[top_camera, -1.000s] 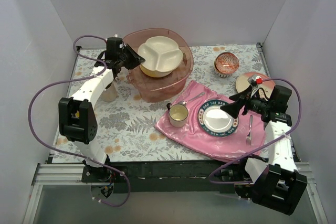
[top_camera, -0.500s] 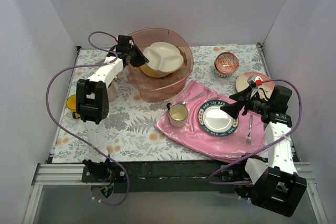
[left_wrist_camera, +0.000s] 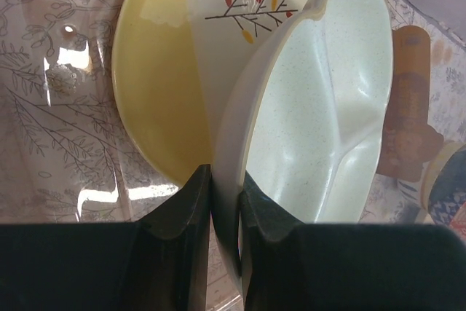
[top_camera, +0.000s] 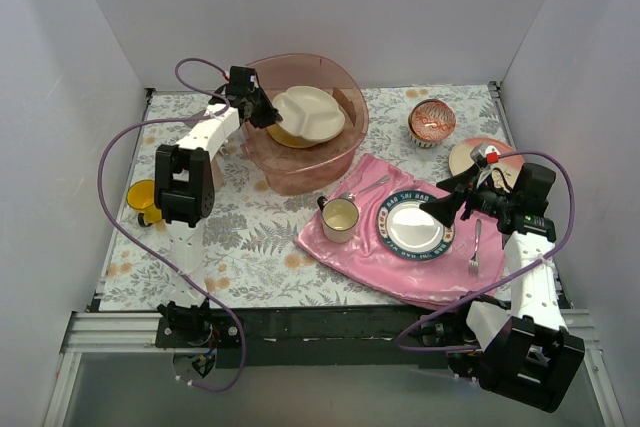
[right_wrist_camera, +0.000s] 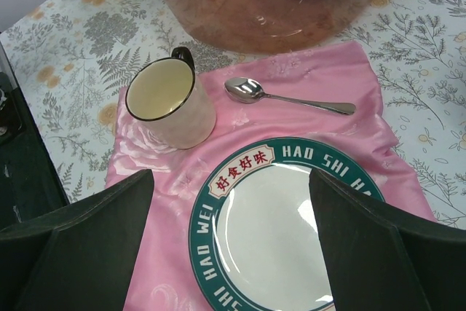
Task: Place the mixed dishes into the plastic bin
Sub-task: Place the plate in the plastic bin.
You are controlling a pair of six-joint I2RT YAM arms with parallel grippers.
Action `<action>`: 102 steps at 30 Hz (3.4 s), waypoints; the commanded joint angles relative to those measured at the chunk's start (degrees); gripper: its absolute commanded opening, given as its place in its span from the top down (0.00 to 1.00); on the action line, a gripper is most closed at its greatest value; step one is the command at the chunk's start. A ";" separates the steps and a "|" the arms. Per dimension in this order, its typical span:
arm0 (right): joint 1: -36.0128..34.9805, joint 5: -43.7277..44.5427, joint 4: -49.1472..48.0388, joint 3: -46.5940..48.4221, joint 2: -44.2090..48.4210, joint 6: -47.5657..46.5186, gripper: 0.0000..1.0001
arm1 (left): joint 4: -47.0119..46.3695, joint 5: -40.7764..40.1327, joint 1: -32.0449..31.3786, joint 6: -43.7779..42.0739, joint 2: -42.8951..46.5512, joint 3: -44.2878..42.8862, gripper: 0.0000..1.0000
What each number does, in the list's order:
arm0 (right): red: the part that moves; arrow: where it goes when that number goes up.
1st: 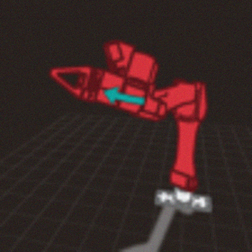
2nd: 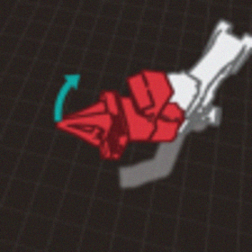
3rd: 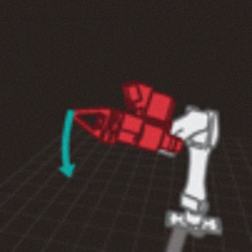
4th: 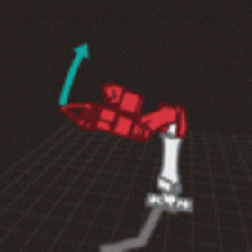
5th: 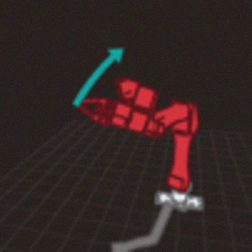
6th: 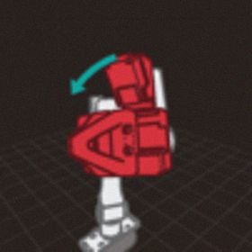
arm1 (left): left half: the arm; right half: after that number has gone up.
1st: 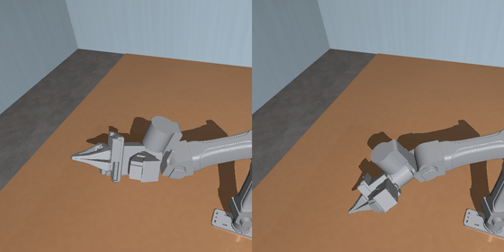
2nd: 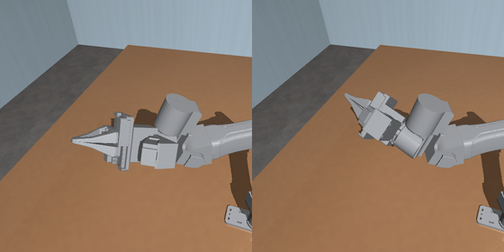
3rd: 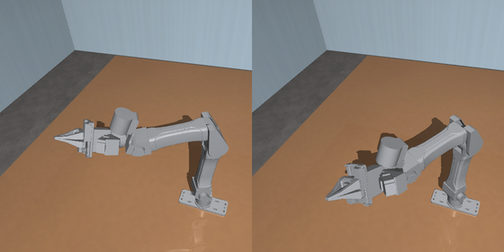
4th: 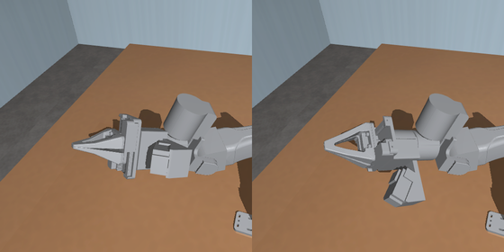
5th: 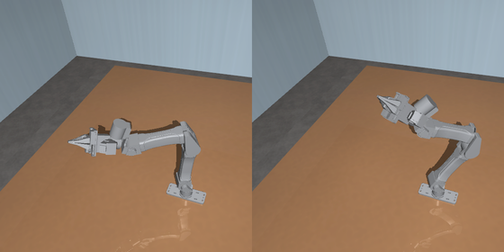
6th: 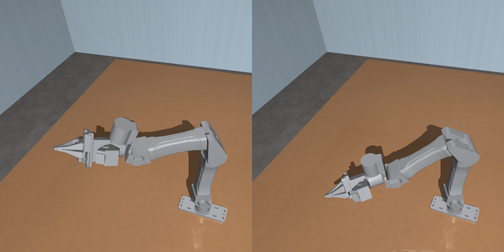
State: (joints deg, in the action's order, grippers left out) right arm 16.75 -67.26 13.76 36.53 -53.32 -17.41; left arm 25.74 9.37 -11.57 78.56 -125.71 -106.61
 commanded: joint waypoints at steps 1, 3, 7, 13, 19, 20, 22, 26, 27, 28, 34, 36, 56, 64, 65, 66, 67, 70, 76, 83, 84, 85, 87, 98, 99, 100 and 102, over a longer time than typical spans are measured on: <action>0.21 -0.59 0.83 1.35 -0.12 -1.05 0.05 | -7.90 3.73 0.59 1.94 2.58 -6.24 1.00; 0.21 -0.50 0.92 1.43 -0.29 -1.14 0.05 | -7.98 3.56 0.59 2.03 1.96 -6.42 1.00; 0.21 -0.59 1.09 1.52 -0.47 -1.22 0.05 | -8.07 3.12 0.76 1.94 0.73 -7.47 1.00; 0.21 -0.67 1.27 1.70 -0.64 -1.40 0.05 | -8.16 2.50 0.94 2.03 -0.50 -8.35 1.00; 0.21 -0.67 1.45 1.70 -0.73 -1.58 0.05 | -7.98 1.36 1.03 2.03 -1.20 -8.35 1.00; 0.21 -0.67 1.53 1.70 -0.73 -1.58 0.05 | -7.98 1.18 1.03 2.03 -1.55 -8.35 1.00; 0.21 -0.67 1.53 1.79 -0.82 -1.66 0.05 | -7.89 0.74 1.03 2.03 -1.82 -8.35 1.00; 0.21 -0.59 1.62 1.79 -0.73 -1.75 0.05 | -7.63 0.13 1.03 2.03 -2.52 -8.79 0.93; 0.12 -0.59 1.62 1.79 -0.73 -1.75 0.05 | -7.63 0.04 0.94 2.03 -2.70 -8.79 0.89; 0.21 -0.50 1.62 1.79 -0.73 -1.75 0.05 | -7.63 -0.14 0.94 2.03 -2.79 -8.88 0.89; 0.21 -0.06 1.62 1.87 -0.73 -1.93 0.05 | -7.11 -0.84 0.94 1.68 -3.40 -8.97 0.78; 0.21 0.03 1.71 1.87 -0.73 -1.93 0.05 | -6.93 -1.01 0.94 1.42 -3.40 -8.97 0.75; 0.12 0.47 1.80 1.87 -0.64 -2.19 0.05 | -5.17 -1.89 0.94 -0.69 -3.05 -8.88 0.49; 0.21 0.47 1.71 1.87 -0.64 -2.19 0.05 | -4.38 -2.07 0.94 -1.57 -3.14 -9.06 0.38; 0.12 0.47 1.71 1.96 -0.73 -2.19 0.05 | -4.29 -2.33 0.94 -1.66 -3.22 -9.06 0.37; 0.12 0.47 1.71 1.88 -0.73 -2.19 0.05 | -4.12 -2.60 0.94 -1.75 -3.14 -9.23 0.37; 0.21 0.47 1.71 1.87 -0.73 -2.19 0.05 | -3.94 -2.69 0.94 -1.84 -3.31 -9.15 0.35; 0.21 0.47 1.62 1.87 -0.73 -2.19 0.05 | -3.24 -3.39 1.03 -2.19 -3.49 -9.58 0.33; 0.12 0.56 1.53 1.79 -0.82 -2.19 0.05 | -0.35 -6.63 0.41 -3.76 -4.89 -11.86 0.27; 0.12 0.56 1.53 1.79 -1.00 -2.19 0.05 | 2.12 -10.92 -0.47 -5.87 -6.48 -13.80 0.24; 0.12 0.64 1.53 1.79 -1.08 -2.19 0.05 | 2.56 -11.56 -0.90 -6.14 -6.83 -14.06 0.23; 0.21 0.56 1.53 1.79 -1.00 -2.19 0.05 | 2.91 -12.00 -1.08 -6.49 -6.92 -14.41 0.23; 0.12 0.56 1.53 1.79 -1.00 -2.19 0.05 | 4.05 -13.49 -1.52 -7.72 -7.44 -15.81 0.22; 0.21 0.64 1.53 1.87 -1.26 -2.28 0.05 | 6.61 -18.16 -2.93 -11.15 -8.06 -19.25 0.21; 0.21 0.56 1.53 1.87 -1.26 -2.37 0.05 | 6.61 -18.07 -2.93 -11.41 -7.80 -19.34 0.21; 0.12 0.56 1.62 1.87 -1.26 -2.45 0.05 | 6.61 -17.54 -3.02 -11.59 -7.53 -19.34 0.21; 0.12 0.91 1.80 1.96 -1.26 -2.89 0.05 | 6.52 -16.58 -3.02 -12.12 -6.31 -19.52 0.21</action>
State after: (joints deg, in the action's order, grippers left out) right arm 16.75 -66.15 15.29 36.53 -54.54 -19.05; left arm 31.77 -6.81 -14.17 68.51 -135.24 -123.92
